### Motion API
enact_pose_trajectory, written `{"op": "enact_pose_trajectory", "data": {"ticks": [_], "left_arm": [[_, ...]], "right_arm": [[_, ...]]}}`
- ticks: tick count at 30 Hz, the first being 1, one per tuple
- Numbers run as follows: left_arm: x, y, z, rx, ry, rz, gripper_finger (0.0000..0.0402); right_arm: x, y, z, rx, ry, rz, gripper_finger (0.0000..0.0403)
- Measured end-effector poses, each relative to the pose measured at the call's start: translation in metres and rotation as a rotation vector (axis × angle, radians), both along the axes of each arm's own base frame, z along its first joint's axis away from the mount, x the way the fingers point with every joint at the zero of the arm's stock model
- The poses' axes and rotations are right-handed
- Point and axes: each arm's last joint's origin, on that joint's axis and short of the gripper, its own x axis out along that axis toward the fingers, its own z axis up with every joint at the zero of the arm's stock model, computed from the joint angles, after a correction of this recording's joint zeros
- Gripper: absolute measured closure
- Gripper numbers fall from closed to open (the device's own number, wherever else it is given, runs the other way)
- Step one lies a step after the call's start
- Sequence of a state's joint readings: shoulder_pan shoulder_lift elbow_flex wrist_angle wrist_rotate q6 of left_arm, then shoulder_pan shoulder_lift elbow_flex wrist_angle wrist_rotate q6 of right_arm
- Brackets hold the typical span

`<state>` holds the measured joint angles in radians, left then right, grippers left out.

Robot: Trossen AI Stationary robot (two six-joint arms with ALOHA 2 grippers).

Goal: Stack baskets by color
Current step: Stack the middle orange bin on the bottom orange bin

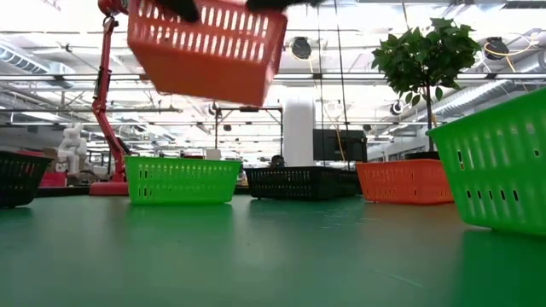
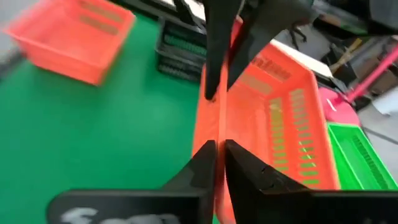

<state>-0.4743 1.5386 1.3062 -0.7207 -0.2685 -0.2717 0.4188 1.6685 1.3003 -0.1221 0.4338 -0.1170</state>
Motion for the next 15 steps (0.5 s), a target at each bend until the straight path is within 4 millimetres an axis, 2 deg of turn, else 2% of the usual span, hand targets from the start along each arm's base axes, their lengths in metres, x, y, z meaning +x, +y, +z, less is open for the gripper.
{"op": "enact_pose_trajectory", "data": {"ticks": [2,7,11,15], "left_arm": [[-0.009,-0.013,0.004,-0.005,0.011,-0.026,0.0395],[-0.04,-0.062,0.015,-0.026,-0.047,-0.067,0.0397],[-0.075,-0.099,0.022,-0.046,-0.116,-0.089,0.0398],[-0.111,-0.126,0.022,-0.082,-0.162,-0.074,0.0399]], "right_arm": [[-0.01,0.006,0.012,0.026,-0.021,0.035,0.0344],[-0.043,0.013,0.051,0.135,-0.087,0.085,0.03],[-0.068,0.014,0.067,0.188,-0.07,0.094,0.0283],[-0.088,0.012,0.078,0.246,-0.053,0.083,0.0281]]}}
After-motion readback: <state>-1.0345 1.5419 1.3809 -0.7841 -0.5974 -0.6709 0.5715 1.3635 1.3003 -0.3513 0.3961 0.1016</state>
